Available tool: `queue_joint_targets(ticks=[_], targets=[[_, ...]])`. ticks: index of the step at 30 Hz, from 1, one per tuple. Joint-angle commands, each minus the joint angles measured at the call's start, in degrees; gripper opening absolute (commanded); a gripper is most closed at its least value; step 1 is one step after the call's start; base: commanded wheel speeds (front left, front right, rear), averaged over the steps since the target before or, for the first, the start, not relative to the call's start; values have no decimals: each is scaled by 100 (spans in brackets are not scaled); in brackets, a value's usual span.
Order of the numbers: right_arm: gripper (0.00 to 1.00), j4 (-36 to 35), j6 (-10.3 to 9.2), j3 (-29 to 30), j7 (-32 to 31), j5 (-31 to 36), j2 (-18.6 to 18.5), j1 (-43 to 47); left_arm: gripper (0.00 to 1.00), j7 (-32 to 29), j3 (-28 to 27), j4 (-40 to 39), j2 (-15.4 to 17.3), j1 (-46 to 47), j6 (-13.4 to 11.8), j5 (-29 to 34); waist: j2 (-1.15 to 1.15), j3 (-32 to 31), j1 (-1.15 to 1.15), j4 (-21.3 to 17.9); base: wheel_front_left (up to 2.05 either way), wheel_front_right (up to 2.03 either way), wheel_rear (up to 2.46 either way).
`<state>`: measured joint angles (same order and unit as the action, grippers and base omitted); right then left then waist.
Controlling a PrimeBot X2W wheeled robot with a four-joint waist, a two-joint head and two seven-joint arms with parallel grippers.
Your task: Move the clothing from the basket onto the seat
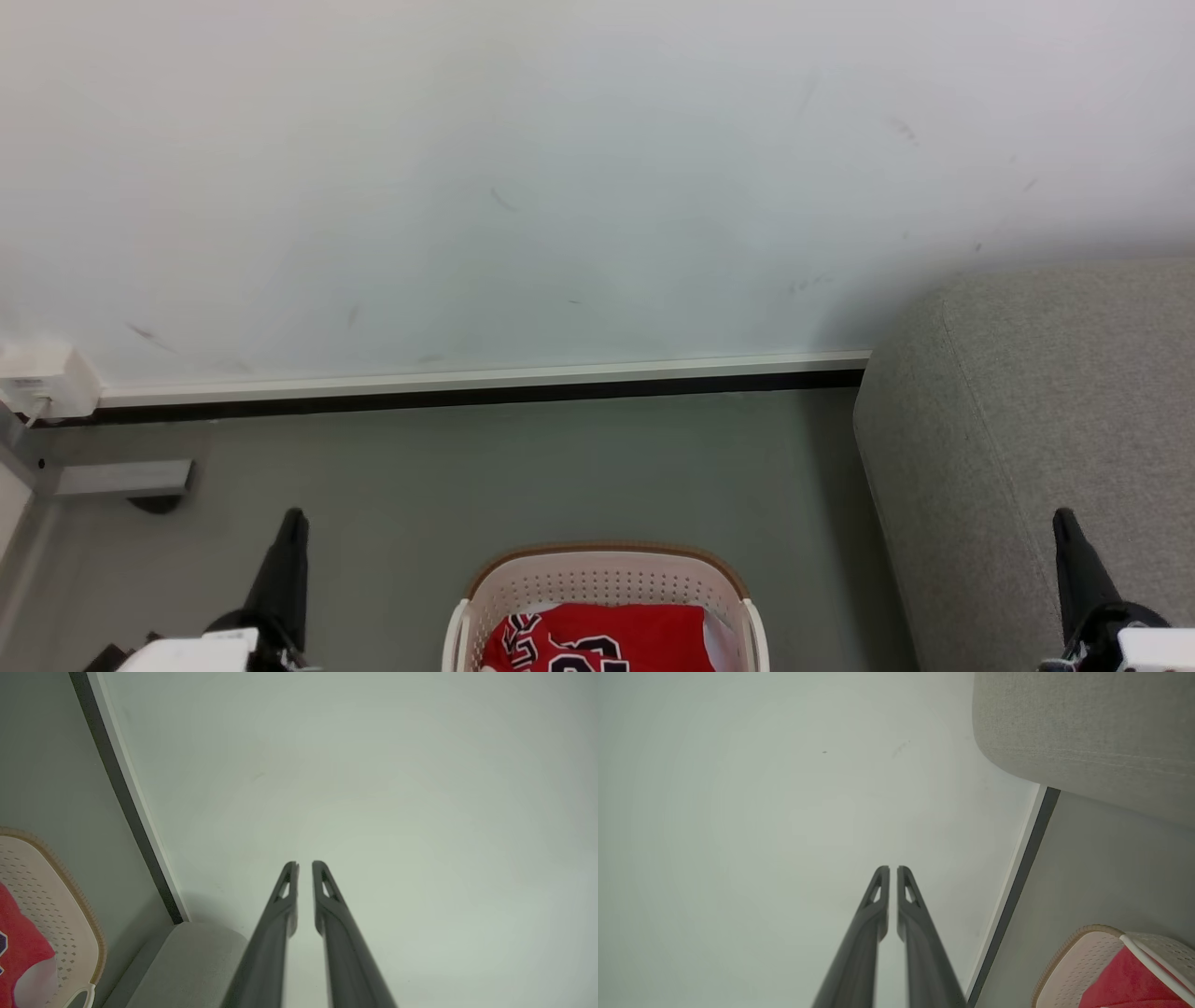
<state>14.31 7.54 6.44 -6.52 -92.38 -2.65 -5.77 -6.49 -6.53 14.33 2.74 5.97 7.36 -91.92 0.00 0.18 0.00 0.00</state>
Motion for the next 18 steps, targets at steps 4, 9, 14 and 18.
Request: queue_joint_targets(ticks=[4, 9, 14, 18], targets=[[100, 168, 0, -34, 10, 2, 74, 146, 100, 10, 16, 174, -49, -145, -32, 6, 0, 1, 0, 0, 0, 0, 0], [100, 259, 0, -202, 132, 67, 85, 151, 100, 132, 79, 255, -59, -192, -30, 39, 0, 2, 0, 9, 0, 0, 0], [100, 293, -1, -345, 277, 297, 76, 98, 100, 276, 113, 286, -53, -192, -27, 153, 0, 3, 0, 21, 0, 0, 0], [100, 291, -1, -433, 385, 573, 69, 63, 100, 382, 115, 310, -48, -192, -24, 293, 0, 4, 0, 29, 0, 0, 0]])
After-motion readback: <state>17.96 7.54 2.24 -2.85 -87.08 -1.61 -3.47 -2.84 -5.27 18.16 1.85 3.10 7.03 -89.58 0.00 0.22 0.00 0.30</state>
